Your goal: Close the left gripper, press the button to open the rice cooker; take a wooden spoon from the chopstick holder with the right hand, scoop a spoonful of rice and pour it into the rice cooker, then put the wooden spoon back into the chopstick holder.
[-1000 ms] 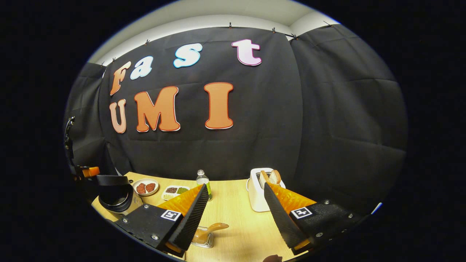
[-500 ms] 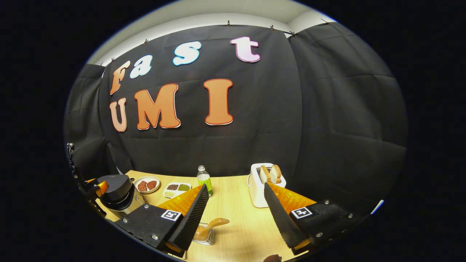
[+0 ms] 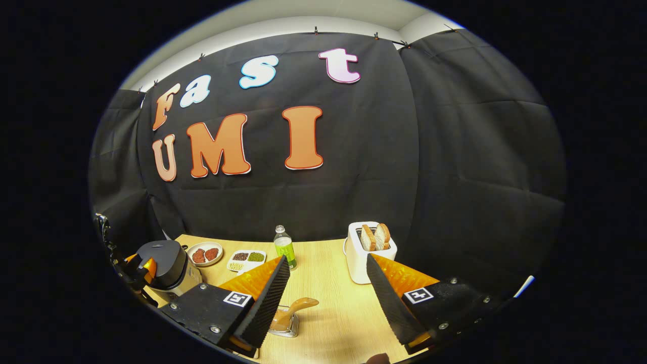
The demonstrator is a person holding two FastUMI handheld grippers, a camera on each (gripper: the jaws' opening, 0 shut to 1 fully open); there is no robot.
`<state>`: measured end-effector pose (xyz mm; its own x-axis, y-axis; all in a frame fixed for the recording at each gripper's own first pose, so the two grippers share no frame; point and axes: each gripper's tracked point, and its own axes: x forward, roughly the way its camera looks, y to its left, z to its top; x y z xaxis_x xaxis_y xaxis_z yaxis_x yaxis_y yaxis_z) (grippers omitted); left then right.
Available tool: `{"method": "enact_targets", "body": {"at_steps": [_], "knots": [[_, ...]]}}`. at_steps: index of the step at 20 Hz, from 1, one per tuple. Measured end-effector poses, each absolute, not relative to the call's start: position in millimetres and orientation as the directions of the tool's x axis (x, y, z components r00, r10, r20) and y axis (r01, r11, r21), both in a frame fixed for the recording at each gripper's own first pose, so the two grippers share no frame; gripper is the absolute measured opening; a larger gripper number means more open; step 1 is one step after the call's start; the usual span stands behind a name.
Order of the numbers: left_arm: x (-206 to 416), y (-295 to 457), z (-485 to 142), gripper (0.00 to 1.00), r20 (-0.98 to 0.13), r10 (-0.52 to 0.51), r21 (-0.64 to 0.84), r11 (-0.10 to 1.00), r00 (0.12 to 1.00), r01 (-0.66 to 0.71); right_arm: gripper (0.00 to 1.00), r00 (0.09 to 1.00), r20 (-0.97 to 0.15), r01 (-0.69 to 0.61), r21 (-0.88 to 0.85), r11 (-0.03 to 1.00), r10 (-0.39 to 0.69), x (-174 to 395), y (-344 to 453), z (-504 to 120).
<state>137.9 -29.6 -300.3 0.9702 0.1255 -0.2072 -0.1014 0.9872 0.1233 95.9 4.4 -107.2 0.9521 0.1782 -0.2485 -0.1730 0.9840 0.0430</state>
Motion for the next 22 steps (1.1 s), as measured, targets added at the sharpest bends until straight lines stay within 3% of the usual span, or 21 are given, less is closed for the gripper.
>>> {"method": "enact_targets", "body": {"at_steps": [10,14,16,22], "knots": [[135,-30,-306,1.00,-0.203,0.125,0.132,0.986,0.971,-0.099,0.94,0.954,-0.255,-0.152,0.047,0.987,0.159,100,-9,-112],[137,-27,-304,0.97,-0.325,0.105,0.125,0.990,0.940,-0.067,0.94,0.958,-0.238,-0.155,0.048,0.987,0.162,103,-9,-106],[135,-23,-286,0.99,-0.344,0.102,0.085,0.993,0.933,-0.077,0.94,0.960,-0.229,-0.155,0.044,0.987,0.161,104,-9,-103],[130,-7,-182,1.00,-0.249,0.072,0.054,0.997,0.966,-0.061,0.94,0.961,-0.214,-0.173,0.019,0.985,0.173,103,-5,-96]]}}
